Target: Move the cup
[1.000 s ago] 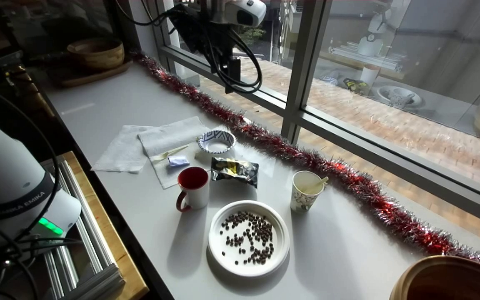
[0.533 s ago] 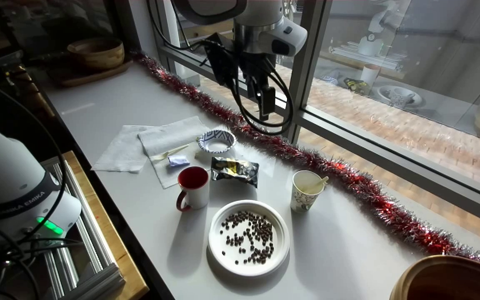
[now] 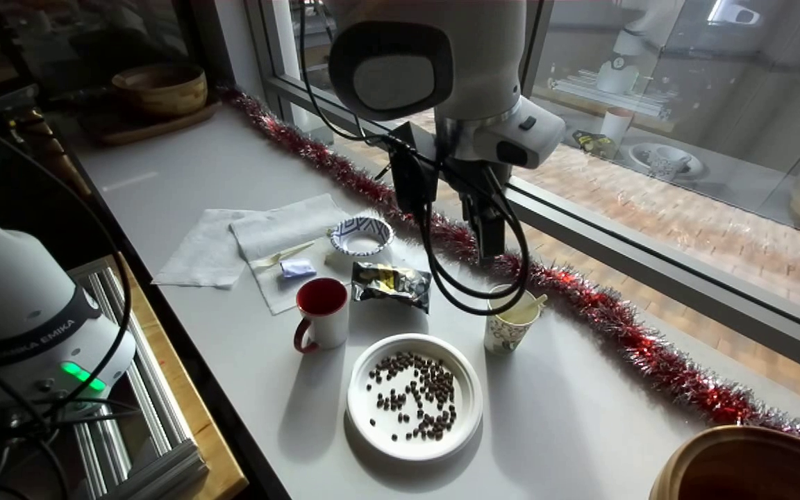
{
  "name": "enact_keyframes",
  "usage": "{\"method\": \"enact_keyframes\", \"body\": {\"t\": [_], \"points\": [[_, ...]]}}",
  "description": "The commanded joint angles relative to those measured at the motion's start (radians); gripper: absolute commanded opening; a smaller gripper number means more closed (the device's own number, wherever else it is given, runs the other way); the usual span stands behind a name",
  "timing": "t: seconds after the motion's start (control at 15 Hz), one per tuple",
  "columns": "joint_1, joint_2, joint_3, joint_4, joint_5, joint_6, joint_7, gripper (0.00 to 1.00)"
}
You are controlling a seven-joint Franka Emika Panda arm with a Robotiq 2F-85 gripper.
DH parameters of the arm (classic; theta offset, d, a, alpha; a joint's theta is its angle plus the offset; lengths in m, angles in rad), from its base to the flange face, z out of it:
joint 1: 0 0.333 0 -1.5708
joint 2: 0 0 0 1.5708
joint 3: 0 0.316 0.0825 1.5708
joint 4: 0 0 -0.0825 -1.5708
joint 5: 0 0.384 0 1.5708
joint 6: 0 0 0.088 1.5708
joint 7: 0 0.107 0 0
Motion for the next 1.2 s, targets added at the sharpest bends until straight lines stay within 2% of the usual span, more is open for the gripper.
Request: {"method": "enact_keyframes", "body": {"t": [0.0, 0.13, 0.2, 0.4, 0.8, 0.93, 1.13], "points": [[-0.036, 0.108, -0.003, 0.071, 0.023, 0.046, 0.062, 1.00], [-0.020, 0.173, -0.042, 0.102, -0.048, 0.082, 0.224, 1.00], [-0.039, 0.099, -0.010, 0.045, -0.018, 0.058, 0.123, 1.00], [-0.038, 0.160, -0.024, 0.079, -0.033, 0.078, 0.190, 1.00], [-0.034, 0.196, -0.021, 0.108, -0.028, 0.095, 0.212, 1.00], [-0.038, 0.243, -0.016, 0.147, -0.025, 0.073, 0.219, 1.00], [-0.063, 0.303, 0.004, 0.212, -0.009, -0.021, 0.195, 1.00]]}}
